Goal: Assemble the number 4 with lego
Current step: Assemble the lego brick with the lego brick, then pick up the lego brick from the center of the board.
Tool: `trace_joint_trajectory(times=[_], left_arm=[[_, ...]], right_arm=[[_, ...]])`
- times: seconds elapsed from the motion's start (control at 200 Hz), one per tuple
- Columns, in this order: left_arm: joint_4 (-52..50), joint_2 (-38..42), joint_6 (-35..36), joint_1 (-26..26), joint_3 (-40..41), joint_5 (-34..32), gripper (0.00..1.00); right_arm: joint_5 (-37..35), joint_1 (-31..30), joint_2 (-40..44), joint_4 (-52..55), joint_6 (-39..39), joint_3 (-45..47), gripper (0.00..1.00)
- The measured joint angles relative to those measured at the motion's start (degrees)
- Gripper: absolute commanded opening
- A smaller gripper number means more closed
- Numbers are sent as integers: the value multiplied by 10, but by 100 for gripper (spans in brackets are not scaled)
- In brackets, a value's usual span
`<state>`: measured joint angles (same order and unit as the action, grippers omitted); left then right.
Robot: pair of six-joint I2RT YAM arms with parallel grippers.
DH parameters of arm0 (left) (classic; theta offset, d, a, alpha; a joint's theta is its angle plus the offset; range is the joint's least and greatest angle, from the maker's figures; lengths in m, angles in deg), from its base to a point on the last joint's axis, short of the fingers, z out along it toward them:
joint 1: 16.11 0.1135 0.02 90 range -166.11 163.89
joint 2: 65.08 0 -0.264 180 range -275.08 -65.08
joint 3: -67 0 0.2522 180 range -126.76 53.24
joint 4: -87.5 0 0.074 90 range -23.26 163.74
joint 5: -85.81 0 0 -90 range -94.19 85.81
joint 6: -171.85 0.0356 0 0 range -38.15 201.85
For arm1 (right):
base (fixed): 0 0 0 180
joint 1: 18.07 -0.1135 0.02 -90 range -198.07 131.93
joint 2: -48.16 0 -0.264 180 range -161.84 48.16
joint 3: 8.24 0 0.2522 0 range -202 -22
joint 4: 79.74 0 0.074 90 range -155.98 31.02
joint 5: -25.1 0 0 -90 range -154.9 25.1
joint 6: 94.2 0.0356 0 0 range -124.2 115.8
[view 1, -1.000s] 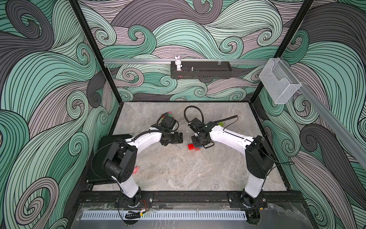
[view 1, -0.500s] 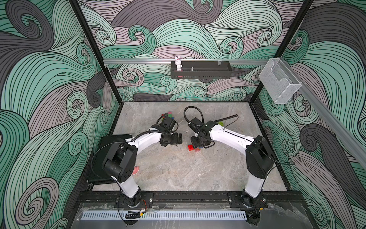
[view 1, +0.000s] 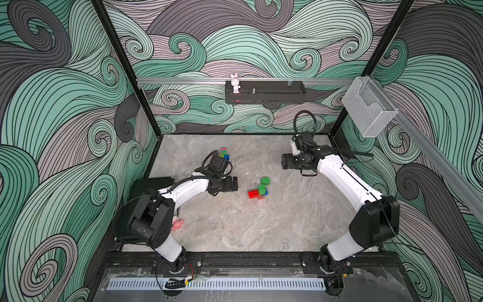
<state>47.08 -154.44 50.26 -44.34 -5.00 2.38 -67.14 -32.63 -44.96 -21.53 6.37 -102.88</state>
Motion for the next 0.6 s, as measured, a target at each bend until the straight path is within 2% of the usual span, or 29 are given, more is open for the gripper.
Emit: trace_joint_trajectory(times=[0.13, 0.245, 0.39, 0.601], left_arm=[[23, 54, -20, 1, 31, -40, 99], [32, 102, -35, 5, 50, -81, 99], [46, 144, -43, 9, 67, -123, 99], [49, 155, -50, 12, 78, -154, 99]], right_arm=[[53, 82, -101, 0, -63, -15, 85], [95, 124, -197, 10, -104, -63, 85], [95, 131, -298, 40, -150, -170, 84], [101, 124, -369, 72, -179, -275, 76]])
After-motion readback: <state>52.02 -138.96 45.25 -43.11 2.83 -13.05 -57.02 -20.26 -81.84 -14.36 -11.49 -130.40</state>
